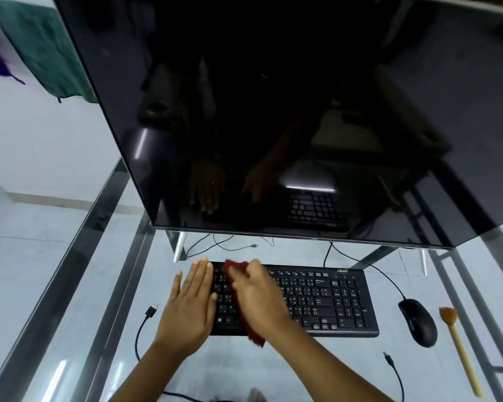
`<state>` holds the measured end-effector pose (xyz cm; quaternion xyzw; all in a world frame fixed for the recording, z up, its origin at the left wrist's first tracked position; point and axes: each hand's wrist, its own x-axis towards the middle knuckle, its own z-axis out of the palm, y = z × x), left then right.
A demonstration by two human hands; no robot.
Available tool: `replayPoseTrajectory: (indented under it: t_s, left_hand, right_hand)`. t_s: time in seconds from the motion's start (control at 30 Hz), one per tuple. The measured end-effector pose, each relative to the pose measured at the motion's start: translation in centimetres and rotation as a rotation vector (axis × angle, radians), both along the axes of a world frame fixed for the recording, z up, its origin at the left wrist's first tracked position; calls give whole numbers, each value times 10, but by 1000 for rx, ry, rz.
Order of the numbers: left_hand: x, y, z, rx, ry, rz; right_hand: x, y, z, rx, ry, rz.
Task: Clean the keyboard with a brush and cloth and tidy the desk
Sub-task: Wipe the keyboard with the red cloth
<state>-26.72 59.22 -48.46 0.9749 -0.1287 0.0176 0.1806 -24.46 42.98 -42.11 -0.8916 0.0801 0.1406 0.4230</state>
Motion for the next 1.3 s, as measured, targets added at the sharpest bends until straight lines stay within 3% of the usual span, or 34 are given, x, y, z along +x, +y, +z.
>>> replayPoseTrajectory:
  t_s: [0.07, 0.17, 0.23, 0.37, 0.53, 0.6, 0.7, 0.83, 0.93, 1.03, 1.17, 1.23, 1.3]
  left_hand:
    - [2, -17, 0, 15, 9, -1]
    - [2, -26, -4, 55, 14, 10]
    - [0, -26, -7, 69, 4, 6]
    - [1, -23, -8, 64, -3, -12]
    - [1, -24, -7, 66, -13, -10]
    - [0, -24, -7, 71, -6, -15]
    - [-1, -24, -5, 90, -2, -23]
    - [2, -31, 1, 137, -1, -40]
    - [7, -51, 7, 138, 12, -87]
    - [8, -70, 6, 127, 32, -158]
    - [5, -74, 2, 171, 36, -190]
    - [6, -74, 2, 175, 36, -192]
    - [5, -75, 1, 185, 40, -197]
  right_hand:
    - [-7, -3, 4, 7, 44, 27]
    - [14, -33, 4, 17, 32, -239]
    - [13, -37, 4, 44, 40, -291]
    - [-15, -17, 0, -8, 78, -12]
    - [13, -43, 8, 55, 23, -244]
    - [0, -32, 4, 84, 51, -140]
    - [-16, -32, 2, -37, 58, 113]
    - [6, -80, -2, -254, -54, -35]
    - [-13, -72, -2, -157, -52, -63]
    - [-32, -61, -1, -202, -94, 145]
    - [-11, -101, -12, -176, -135, -102]
    - [-13, -96, -16, -307, -210, -36]
    - [-27, -75, -18, -287, -234, 76]
